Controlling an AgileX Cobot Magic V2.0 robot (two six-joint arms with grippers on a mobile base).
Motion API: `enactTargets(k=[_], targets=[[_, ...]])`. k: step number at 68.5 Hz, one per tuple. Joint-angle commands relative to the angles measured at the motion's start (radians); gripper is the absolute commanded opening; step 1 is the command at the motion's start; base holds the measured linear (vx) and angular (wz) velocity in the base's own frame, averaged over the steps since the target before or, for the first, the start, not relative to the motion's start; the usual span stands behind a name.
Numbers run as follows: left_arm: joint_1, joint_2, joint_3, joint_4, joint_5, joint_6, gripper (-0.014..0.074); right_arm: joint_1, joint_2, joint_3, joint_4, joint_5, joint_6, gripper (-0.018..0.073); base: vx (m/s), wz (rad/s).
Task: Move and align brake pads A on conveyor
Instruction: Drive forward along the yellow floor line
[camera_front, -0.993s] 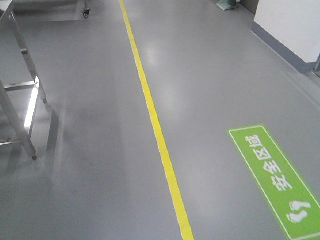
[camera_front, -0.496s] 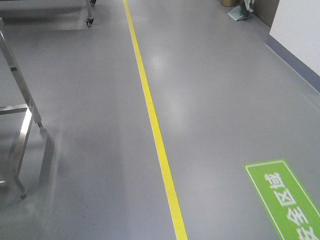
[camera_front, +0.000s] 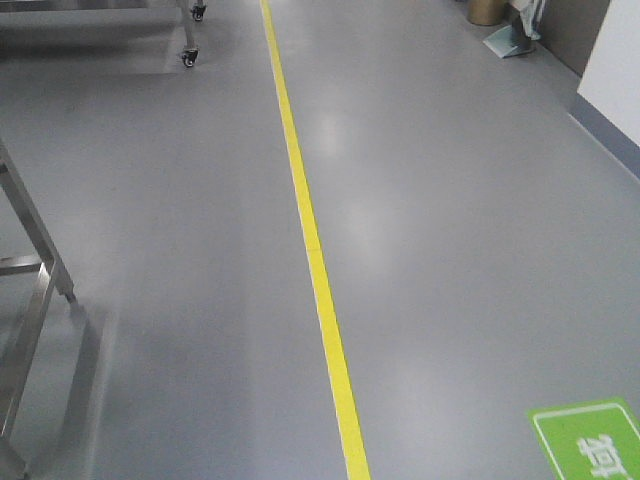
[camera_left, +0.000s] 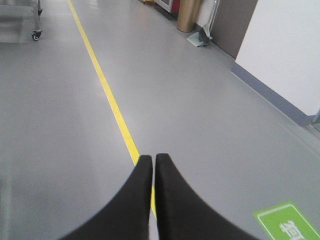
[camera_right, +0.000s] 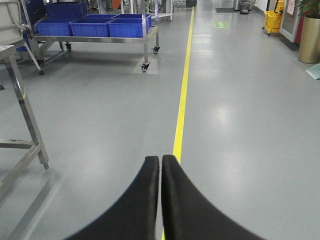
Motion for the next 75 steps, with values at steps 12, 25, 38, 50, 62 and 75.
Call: enactTargets(k=[12,25,38,50,62,75], targets=[[-0.004,0.012,-0.025,0.005,-0.065,-0.001,-0.0006,-0.003,0.008,-0.027,-0.009,-0.073,-0.009,-0.0003,0.54,0.12],[-0.004,0.012,-0.025,0.005,-0.065,-0.001,-0.0006,-0.003,0.008,-0.027,-0.009,-0.073,-0.009,-0.0003,0.54,0.15],[-0.004,0.012,-0.025,0.005,-0.065,-0.001,-0.0006,-0.003,0.008,-0.027,-0.009,-0.073,-0.009,-0.0003,0.53,0.16],[-0.004,0.012,-0.025,0.005,-0.065,-0.001,-0.0006,-0.003,0.008,-0.027,-0.009,-0.073,-0.009,-0.0003,0.53,0.14],[-0.004,0.012,-0.025,0.005,-0.065,-0.001,-0.0006,-0.003,0.008,-0.027,-0.009,-0.073,-0.009,-0.0003,0.52,0.1],[-0.004,0.012,-0.025,0.005,-0.065,-0.001,-0.0006,-0.003,0.008,-0.027,-0.009,-0.073,-0.009,-0.0003,0.52,0.06]])
